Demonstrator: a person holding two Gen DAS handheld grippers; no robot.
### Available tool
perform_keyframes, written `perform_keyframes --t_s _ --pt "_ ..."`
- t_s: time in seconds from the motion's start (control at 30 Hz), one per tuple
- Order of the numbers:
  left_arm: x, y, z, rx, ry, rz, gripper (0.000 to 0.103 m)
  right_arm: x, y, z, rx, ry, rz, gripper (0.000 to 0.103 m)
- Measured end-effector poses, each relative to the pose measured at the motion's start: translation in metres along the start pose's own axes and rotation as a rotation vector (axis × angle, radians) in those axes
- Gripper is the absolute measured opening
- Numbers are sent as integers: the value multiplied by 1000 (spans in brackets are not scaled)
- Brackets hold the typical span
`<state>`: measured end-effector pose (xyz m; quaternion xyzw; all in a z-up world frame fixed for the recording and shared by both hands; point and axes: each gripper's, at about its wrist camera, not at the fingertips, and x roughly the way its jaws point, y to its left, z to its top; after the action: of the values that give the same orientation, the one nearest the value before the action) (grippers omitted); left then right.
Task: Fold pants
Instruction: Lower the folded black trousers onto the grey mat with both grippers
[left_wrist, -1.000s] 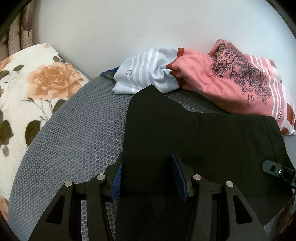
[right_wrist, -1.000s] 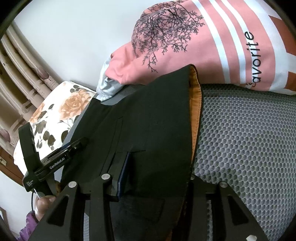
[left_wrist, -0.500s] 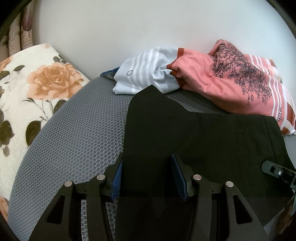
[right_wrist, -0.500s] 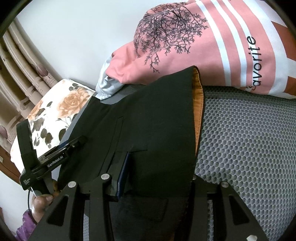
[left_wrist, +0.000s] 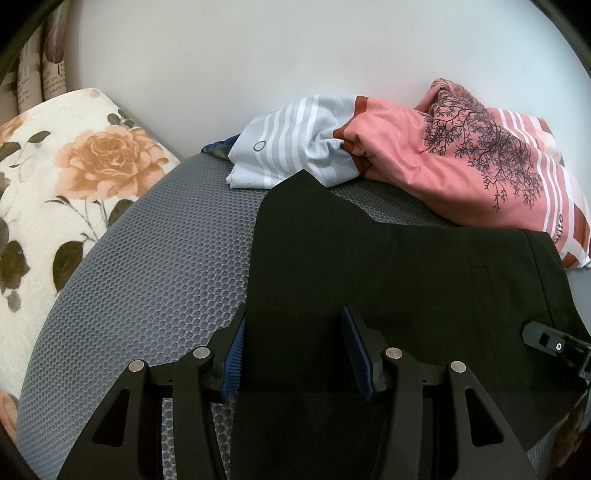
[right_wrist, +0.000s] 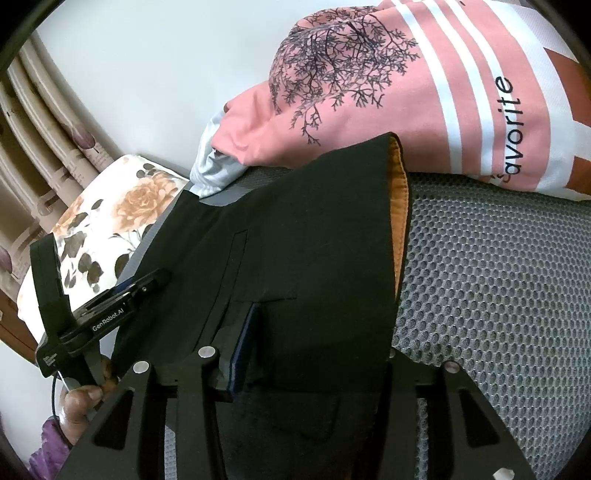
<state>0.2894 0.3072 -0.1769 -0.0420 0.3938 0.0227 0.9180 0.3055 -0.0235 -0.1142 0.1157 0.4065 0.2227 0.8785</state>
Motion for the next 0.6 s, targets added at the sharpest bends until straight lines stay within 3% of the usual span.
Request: perform_keyframes --t_s 0.6 --pt "-1 1 2 5 -3 9 50 4 5 -1 -21 1 -14 48"
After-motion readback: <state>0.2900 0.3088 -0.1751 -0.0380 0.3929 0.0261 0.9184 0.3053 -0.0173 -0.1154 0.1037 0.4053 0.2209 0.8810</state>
